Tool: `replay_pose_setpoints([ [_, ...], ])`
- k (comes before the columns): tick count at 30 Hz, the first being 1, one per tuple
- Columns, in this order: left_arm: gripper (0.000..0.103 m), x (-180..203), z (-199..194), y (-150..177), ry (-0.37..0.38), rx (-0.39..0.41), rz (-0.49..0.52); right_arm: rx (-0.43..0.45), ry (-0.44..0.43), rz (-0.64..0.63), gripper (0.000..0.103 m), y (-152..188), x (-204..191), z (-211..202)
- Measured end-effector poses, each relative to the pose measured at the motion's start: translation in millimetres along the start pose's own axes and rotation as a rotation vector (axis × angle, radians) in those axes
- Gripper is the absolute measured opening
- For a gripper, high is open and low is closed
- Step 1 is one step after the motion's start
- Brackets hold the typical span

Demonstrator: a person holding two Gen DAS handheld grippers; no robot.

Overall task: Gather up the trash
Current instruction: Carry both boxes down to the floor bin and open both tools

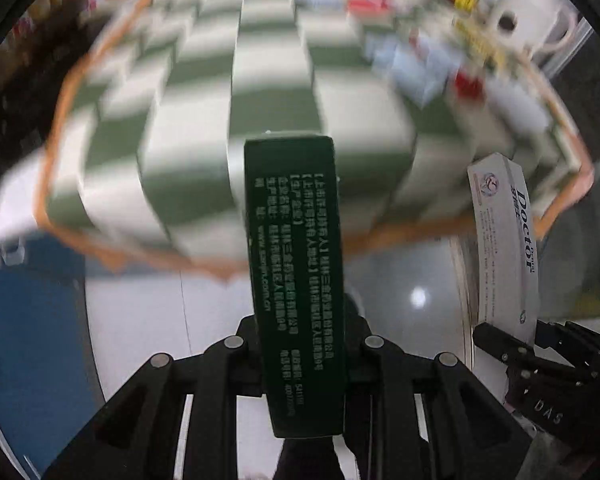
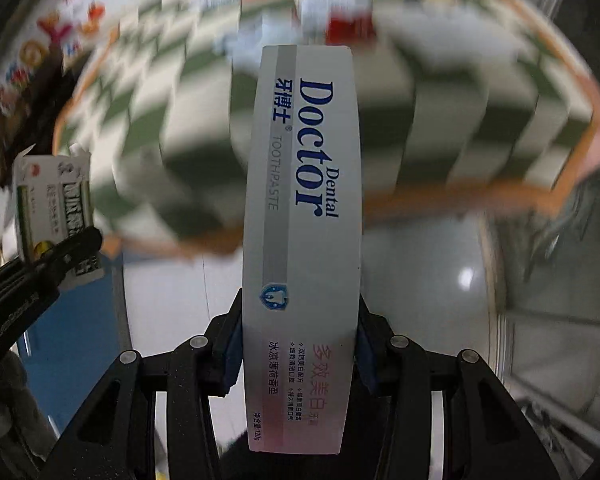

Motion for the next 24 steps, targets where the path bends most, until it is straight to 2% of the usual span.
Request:
replay_pose_setpoints([
  [4, 0.020, 5, 74, 37, 0.023, -0.143, -0.033, -0.123, -0.003, 0.003, 0.048, 44, 20, 75],
  [7, 0.020, 14, 141, 60, 0.046, -0.243, -0.053, -0.218, 0.015, -0.012, 0.048, 74, 39, 149],
  [12, 0.020, 37, 256, 84, 0.077, -0.384, -0.043, -0.322, 0.023, 0.010, 0.048, 103, 70, 255],
  [16, 0.021, 52, 316, 90, 0.095, -0.436, -0.023, -0.407, -0.007, 0.084, 0.048, 117, 92, 329],
  [24, 0.022, 82, 390, 91, 0.158, -0.552, 0.007, -0.522, -0.051, 0.154, 0.049, 122, 108, 407],
])
Point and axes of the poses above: each gripper's, at about its wrist camera, not at the fingertips, and z roughly the way its jaws point, x to its right, y to its underside, the point moved 3 cm from there along z, roughly the way its jaws point, and after that the axes turned 9 degrees about -y, right-handed, at the moved point
